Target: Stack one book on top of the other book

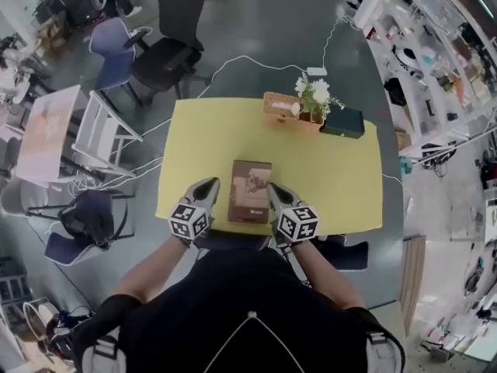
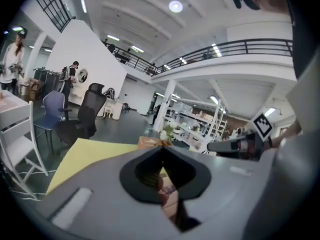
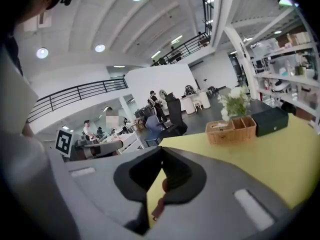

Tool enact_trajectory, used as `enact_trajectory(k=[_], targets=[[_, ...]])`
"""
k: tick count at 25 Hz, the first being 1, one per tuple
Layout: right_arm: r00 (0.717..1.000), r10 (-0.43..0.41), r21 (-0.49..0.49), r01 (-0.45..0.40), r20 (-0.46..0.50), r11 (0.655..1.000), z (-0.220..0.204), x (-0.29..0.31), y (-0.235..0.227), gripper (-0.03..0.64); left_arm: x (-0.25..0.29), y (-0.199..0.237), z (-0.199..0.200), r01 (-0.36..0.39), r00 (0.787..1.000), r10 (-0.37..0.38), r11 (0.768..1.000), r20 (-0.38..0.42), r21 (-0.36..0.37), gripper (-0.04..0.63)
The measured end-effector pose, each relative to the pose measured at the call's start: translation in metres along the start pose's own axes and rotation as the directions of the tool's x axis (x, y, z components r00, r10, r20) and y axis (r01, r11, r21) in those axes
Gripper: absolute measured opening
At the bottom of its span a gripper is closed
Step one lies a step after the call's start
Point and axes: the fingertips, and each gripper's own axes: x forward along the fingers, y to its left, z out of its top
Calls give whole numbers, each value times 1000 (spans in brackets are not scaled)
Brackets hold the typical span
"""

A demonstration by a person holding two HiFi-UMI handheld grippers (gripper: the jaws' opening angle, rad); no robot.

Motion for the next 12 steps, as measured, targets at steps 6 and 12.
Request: enact_trajectory(k=[6,12], targets=[[998,45,-96,-40,51,995,35,-12,41,5,-21,-37,47,98,989,-109,989,100,109,8],[991,59,-123,-44,117,991,52,-18,56,3,-27,-57,56,127,983,-144,982,116,140,8]])
